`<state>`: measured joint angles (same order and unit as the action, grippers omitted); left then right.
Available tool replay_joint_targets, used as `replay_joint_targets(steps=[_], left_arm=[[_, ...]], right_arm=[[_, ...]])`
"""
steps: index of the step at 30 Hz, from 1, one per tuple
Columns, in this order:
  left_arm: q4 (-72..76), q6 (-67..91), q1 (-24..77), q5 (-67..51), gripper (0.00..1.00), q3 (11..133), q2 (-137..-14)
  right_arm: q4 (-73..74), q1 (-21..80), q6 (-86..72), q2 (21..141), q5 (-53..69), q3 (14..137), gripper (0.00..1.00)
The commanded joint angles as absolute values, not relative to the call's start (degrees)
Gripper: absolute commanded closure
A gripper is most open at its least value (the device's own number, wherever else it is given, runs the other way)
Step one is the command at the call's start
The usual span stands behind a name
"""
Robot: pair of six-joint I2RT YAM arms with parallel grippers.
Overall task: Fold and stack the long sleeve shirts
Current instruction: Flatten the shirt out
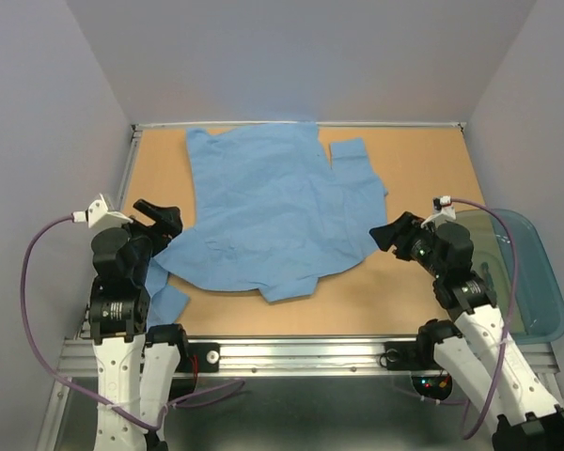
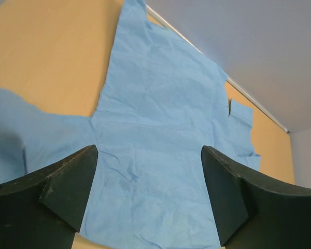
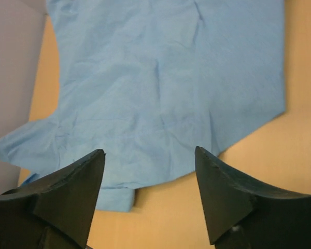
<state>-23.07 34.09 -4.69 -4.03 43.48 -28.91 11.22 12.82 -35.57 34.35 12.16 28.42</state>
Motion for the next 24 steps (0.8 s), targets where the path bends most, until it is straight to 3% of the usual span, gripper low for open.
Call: replay_joint_targets(steps=[1, 7, 11, 15, 16, 18, 20, 24], left_arm=[[-26.5, 29.3, -3.8, 1.6, 0.05, 49.7, -30.9], [-24.8, 20.5, -3.7, -7.2, 0.04, 55.1, -39.7], [-21.3, 19.2, -0.2, -14.3, 0.05, 58.1, -54.0], [-17.6, 18.9, 7.4, -8.1, 0.14, 61.7, -66.3], [-15.1, 19.4, 7.7, -8.0, 0.23, 62.6, -71.1], [-13.5, 20.4, 8.3, -8.5, 0.3, 64.1, -76.0], [-12.5, 20.5, 8.9, -8.2, 0.31, 67.4, -83.4], [-11.7, 20.8, 9.1, -7.1, 0.31, 71.6, -95.2]], right_arm=[[19.1, 12.8, -35.8, 40.7, 6.5, 31.7, 0.22], [19.9, 12.8, -32.3, 58.0, 4.9, 40.2, 0.18], [18.4, 13.4, -31.1, 66.7, 0.2, 44.2, 0.19], [16.7, 15.2, -31.3, 73.6, -4.3, 47.3, 0.33], [16.5, 15.6, -31.3, 76.1, -4.7, 48.4, 0.39], [15.5, 16.6, -31.6, 78.6, -6.0, 49.3, 0.43], [14.5, 17.0, -31.9, 81.6, -6.4, 50.1, 0.5], [12.7, 17.4, -32.7, 85.2, -8.2, 50.6, 0.52]])
